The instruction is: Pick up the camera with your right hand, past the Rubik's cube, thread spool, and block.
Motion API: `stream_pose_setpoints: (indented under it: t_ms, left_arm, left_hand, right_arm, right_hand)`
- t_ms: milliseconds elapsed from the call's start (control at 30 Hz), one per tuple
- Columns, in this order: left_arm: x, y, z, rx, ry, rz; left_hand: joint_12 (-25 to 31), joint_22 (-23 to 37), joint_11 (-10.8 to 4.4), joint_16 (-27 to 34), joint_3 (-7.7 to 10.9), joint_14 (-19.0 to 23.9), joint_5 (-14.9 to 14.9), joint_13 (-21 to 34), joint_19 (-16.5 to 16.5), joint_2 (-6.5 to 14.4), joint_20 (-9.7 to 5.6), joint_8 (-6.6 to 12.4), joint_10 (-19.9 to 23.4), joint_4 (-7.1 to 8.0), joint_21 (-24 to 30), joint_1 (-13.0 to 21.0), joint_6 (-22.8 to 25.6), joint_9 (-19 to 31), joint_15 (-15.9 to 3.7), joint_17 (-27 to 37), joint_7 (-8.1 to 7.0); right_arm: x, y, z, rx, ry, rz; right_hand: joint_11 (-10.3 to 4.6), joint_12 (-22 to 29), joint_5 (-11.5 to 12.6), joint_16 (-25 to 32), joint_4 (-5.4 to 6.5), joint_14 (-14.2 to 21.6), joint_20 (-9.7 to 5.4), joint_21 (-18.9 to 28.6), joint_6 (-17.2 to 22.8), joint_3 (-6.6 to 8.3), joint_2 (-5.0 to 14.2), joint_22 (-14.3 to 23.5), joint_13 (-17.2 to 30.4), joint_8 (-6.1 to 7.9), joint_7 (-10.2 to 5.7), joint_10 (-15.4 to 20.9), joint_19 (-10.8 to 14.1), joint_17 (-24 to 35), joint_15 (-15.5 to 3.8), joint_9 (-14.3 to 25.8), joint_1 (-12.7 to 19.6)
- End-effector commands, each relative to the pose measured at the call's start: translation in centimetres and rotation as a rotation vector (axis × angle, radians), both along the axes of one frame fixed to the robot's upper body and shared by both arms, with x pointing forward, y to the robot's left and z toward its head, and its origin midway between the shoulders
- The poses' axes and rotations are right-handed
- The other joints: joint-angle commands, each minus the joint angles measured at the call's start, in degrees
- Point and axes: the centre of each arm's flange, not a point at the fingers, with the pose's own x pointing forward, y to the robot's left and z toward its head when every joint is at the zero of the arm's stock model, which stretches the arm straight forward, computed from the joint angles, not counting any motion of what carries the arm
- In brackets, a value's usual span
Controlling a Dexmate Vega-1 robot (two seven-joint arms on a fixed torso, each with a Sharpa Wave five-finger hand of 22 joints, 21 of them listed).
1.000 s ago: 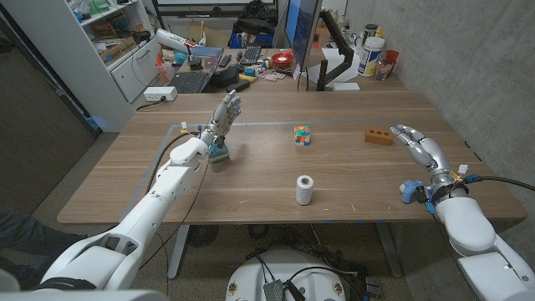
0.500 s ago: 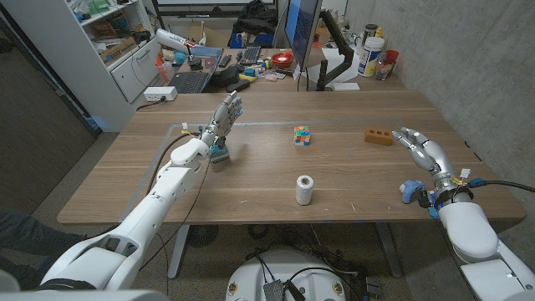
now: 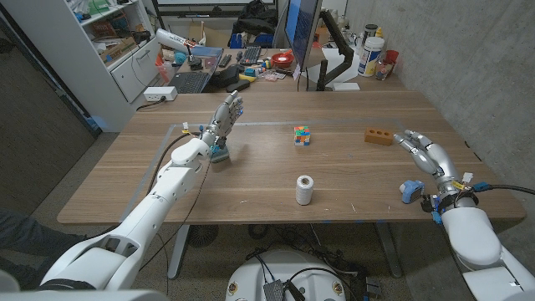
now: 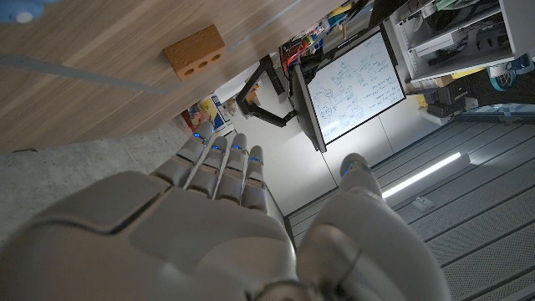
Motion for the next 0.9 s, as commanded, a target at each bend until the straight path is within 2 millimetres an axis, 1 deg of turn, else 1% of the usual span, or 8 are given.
stream_pose_setpoints:
  t_ms: [33, 500, 833, 900]
  left_arm:
    - [-0.1, -0.2, -0.2, 0.0, 0.007, 0.001]
    - [-0.5, -0.7, -0.3, 0.013, 0.006, 0.006]
    - [-0.7, -0.8, -0.1, 0.015, 0.001, 0.007]
    - [-0.7, -0.8, -0.1, 0.016, 0.001, 0.008]
  left_hand:
    - [0.11, 0.22, -0.09, -0.02, -0.28, -0.11, 0.25, 0.29, 0.17, 0.31, -1.5, -0.06, -0.24, 0.01, -0.09, 0.38, 0.37, 0.09, 0.08, 0.23, 0.03]
    - [0.11, 0.23, -0.19, -0.01, -0.44, -0.1, 0.26, 0.29, 0.29, 0.4, -1.48, -0.05, -0.23, 0.02, -0.32, 0.45, 0.4, 0.09, 0.1, 0.23, 0.07]
    - [0.11, 0.24, -0.11, -0.02, -0.55, -0.11, 0.28, 0.29, 0.29, 0.47, -1.4, -0.04, -0.24, 0.02, -0.51, 0.5, 0.43, 0.09, 0.07, 0.23, 0.05]
    - [0.09, 0.24, 0.15, -0.02, -0.6, -0.1, 0.28, 0.29, 0.36, 0.49, -1.74, -0.01, -0.27, 0.02, -0.56, 0.53, 0.52, 0.09, 0.17, 0.23, 0.15]
  right_arm:
    - [-0.8, 0.0, -0.1, -0.015, 0.0, -0.03]
    - [-1.8, -0.8, -0.2, -0.036, 0.03, -0.064]
    - [-2.2, -0.7, -0.5, -0.07, 0.048, -0.114]
    - [-2.3, -0.7, -0.5, -0.091, 0.058, -0.135]
  right_hand:
    - [-0.37, 0.09, 0.33, 0.26, -0.04, 0.6, -1.82, -0.43, 0.48, 0.0, 0.08, 0.27, 0.12, 0.49, -0.31, 0.53, 0.52, 0.15, -0.81, 0.22, 0.74]
    - [-0.39, 0.02, 0.49, 0.19, 0.03, 0.75, -1.83, -0.82, 0.43, -0.13, 0.04, 0.29, 0.11, 0.35, -0.43, 0.64, 0.71, 0.18, -0.68, 0.22, 0.88]
    - [-0.51, -0.08, 0.64, 0.14, 0.04, 0.86, -1.76, -1.13, 0.58, -0.24, -0.06, 0.29, 0.11, 0.33, -0.52, 0.58, 0.83, 0.19, -0.8, 0.22, 1.01]
    - [-0.4, -0.09, 0.67, 0.13, 0.03, 0.89, -1.73, -1.19, 0.59, -0.27, -0.09, 0.29, 0.1, 0.32, -0.53, 0.6, 0.86, 0.19, -0.81, 0.22, 1.04]
